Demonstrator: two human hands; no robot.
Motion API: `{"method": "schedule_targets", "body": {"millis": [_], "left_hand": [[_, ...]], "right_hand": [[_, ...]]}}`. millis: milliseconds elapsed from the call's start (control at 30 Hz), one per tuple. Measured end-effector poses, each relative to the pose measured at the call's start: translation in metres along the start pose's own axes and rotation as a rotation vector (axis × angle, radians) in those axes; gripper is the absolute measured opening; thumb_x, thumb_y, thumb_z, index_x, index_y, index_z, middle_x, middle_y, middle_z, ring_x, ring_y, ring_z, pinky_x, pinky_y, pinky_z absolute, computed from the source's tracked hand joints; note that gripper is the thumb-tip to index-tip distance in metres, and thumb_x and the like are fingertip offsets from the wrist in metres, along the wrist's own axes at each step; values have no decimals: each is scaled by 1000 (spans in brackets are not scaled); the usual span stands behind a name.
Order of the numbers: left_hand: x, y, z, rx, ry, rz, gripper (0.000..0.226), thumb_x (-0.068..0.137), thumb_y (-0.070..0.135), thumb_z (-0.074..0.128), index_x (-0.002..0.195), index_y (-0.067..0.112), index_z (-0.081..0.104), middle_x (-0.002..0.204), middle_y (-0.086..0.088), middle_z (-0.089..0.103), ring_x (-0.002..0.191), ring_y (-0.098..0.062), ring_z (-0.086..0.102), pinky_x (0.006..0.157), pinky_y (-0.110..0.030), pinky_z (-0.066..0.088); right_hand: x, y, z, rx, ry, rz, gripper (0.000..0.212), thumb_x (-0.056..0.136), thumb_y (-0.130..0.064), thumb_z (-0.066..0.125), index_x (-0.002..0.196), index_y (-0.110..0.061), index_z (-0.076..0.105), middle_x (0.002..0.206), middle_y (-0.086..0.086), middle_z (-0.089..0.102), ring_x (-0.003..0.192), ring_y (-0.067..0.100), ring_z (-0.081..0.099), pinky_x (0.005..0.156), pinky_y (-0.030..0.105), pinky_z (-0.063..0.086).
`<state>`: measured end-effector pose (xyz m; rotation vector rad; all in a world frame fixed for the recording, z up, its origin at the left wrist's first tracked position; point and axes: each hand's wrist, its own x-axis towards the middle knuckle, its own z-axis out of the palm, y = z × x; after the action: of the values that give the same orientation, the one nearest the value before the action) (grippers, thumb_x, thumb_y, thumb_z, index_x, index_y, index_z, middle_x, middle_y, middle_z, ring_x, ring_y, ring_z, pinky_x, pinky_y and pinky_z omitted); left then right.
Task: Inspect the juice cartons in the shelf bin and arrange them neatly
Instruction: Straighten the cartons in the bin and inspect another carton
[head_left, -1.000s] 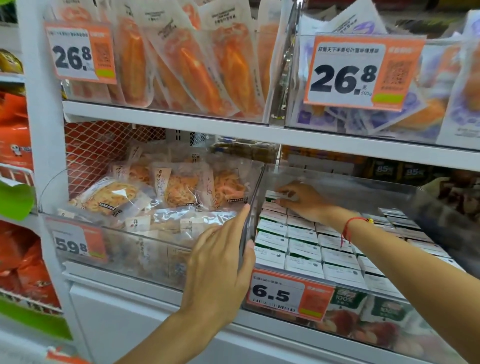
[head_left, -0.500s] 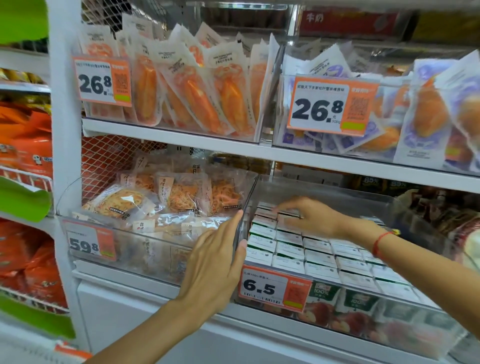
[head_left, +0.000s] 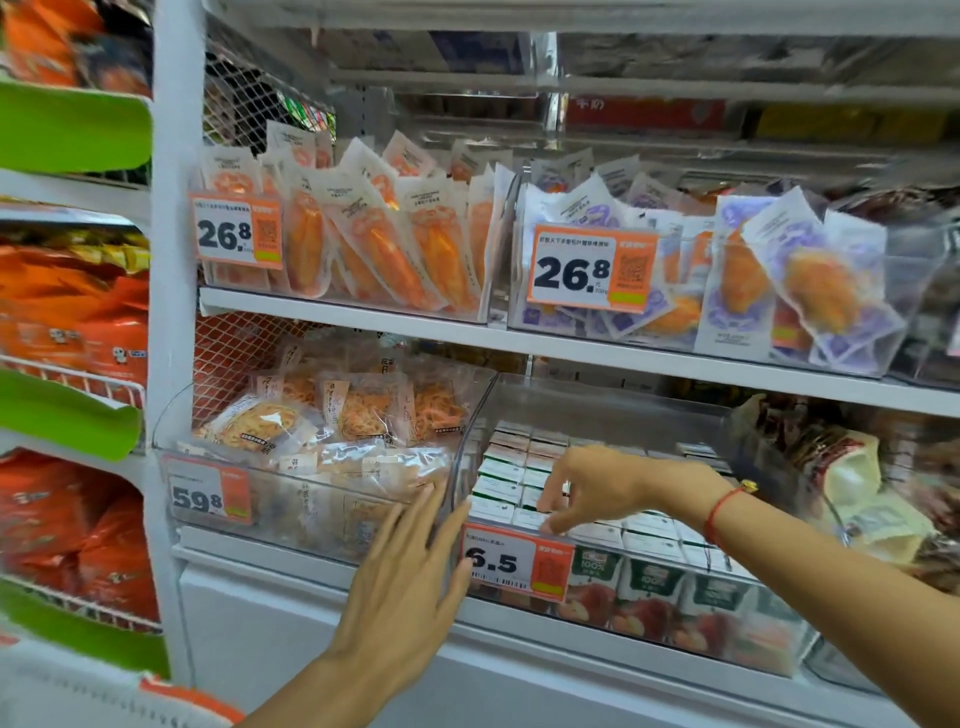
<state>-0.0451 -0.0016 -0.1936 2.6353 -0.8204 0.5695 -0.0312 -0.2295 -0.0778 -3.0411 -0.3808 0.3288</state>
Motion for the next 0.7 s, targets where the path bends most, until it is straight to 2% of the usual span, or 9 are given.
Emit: {"method": "schedule_targets", "body": {"millis": [67, 200, 267, 333, 433, 500, 567, 700], "left_hand": [[0, -1, 2, -5, -14, 0, 60, 103, 49, 16, 152, 35, -15, 161, 6, -21, 143, -7, -27, 118, -27, -18], [-1, -3, 6, -40, -29, -10, 62, 103, 50, 20, 152, 36, -15, 156, 12, -27, 135, -4, -35, 115, -24, -15], [-1, -4, 7, -31, -33, -6, 64, 103, 48, 23, 152, 35, -15, 157, 12, -26, 133, -3, -37, 114, -25, -14], [0, -5, 9, -25, -41, -4, 66, 103, 46, 27, 153, 34, -15, 160, 8, -23, 132, -2, -37, 114, -26, -13], [0, -5, 9, -26, -33, 0, 66, 103, 44, 29, 154, 32, -12, 162, 6, -19, 138, -3, -31, 116, -27, -11], [1, -5, 8, -29, -8, 3, 64, 103, 45, 28, 155, 31, -7, 163, 5, -14, 146, -8, -22, 117, -28, -11], [1, -5, 7, -18, 12, 7, 61, 103, 46, 27, 155, 32, -1, 164, 6, -8, 150, -10, -13, 116, -28, -14], [0, -5, 5, -20, 25, 4, 59, 103, 45, 27, 155, 34, 2, 164, 7, -3, 150, -9, -9, 115, -28, -17]], "right_hand": [[6, -1, -6, -12, -63, 19, 34, 84, -44, 70, 107, -18, 72, 112, -4, 71, 100, 14, 62, 92, 34, 50], [17, -1, -15, -29, -152, 46, 32, 80, -50, 72, 99, -24, 74, 100, -14, 70, 91, 5, 59, 72, 17, 41], [20, 1, -15, -43, -170, 36, 23, 80, -51, 72, 90, -31, 74, 90, -22, 66, 87, 0, 58, 73, 18, 40], [22, 2, -14, -30, -175, 14, 15, 82, -49, 71, 85, -34, 73, 89, -22, 67, 90, 1, 60, 78, 20, 42], [22, 3, -10, -15, -137, -11, 22, 85, -44, 70, 95, -25, 75, 101, -13, 72, 96, 7, 64, 79, 19, 47], [22, 4, -9, -12, -109, -25, 28, 83, -47, 71, 97, -24, 76, 100, -13, 72, 93, 5, 65, 77, 18, 48], [21, 5, -8, -9, -94, -34, 28, 81, -49, 71, 96, -25, 76, 96, -14, 72, 89, 4, 65, 76, 18, 48], [21, 6, -3, -40, -9, -65, 21, 81, -46, 72, 86, -26, 75, 92, -13, 72, 84, 5, 65, 74, 22, 53]]}}
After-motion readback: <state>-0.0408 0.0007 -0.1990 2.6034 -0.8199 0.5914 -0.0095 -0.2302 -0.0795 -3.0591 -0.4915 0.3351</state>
